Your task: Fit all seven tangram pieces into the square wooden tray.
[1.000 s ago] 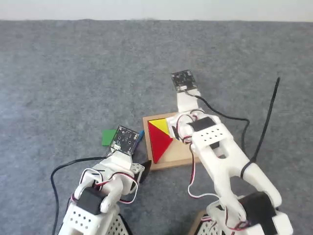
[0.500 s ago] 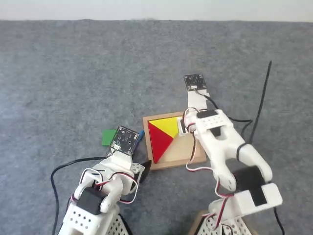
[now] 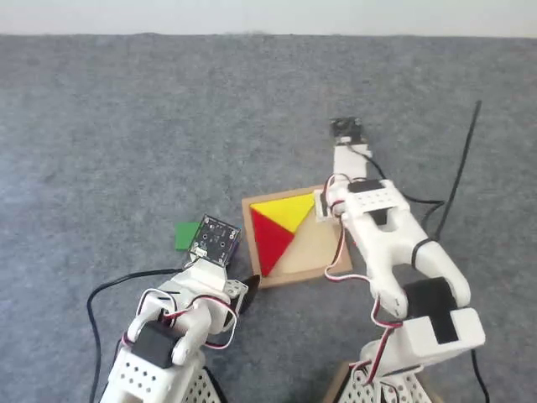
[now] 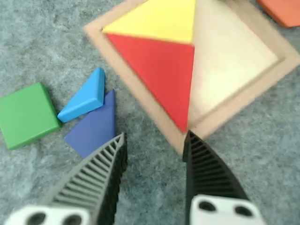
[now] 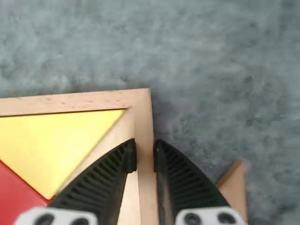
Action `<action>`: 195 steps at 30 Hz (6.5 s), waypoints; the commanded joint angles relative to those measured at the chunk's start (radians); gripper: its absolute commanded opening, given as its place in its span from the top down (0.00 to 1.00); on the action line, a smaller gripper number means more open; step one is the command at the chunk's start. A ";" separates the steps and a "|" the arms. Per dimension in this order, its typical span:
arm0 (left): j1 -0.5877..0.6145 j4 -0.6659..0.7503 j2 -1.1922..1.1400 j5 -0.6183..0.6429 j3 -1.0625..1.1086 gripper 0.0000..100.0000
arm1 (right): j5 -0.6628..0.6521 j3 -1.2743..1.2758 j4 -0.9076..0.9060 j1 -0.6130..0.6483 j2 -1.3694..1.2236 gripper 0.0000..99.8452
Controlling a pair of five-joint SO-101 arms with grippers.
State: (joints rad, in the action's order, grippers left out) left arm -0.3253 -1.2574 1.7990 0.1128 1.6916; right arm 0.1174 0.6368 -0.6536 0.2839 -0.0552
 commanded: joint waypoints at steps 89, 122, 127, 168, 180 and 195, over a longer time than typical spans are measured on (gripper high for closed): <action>-0.005 -0.006 0.018 -0.003 -0.008 0.80 | -0.043 -0.341 -0.607 0.058 0.120 0.87; -0.005 -0.006 0.018 -0.003 -0.008 0.80 | -0.017 -0.502 -0.444 0.067 -0.177 0.86; -0.005 -0.006 0.018 -0.003 -0.008 0.80 | -0.078 -0.497 -0.440 0.067 -0.177 0.68; -0.005 -0.006 0.018 -0.003 -0.008 0.80 | -0.215 -0.095 -0.328 -0.193 0.061 0.80; -0.005 -0.006 0.018 -0.003 -0.008 0.80 | -0.103 -0.095 -0.332 -0.128 0.061 0.80; -0.005 -0.006 0.018 -0.003 -0.008 0.80 | -0.029 -0.098 -0.292 -0.087 -0.012 0.80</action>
State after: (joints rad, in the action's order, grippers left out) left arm -0.3253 -1.2574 1.7990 0.1128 1.6916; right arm 0.0560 0.5478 -0.9759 0.1841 -0.0491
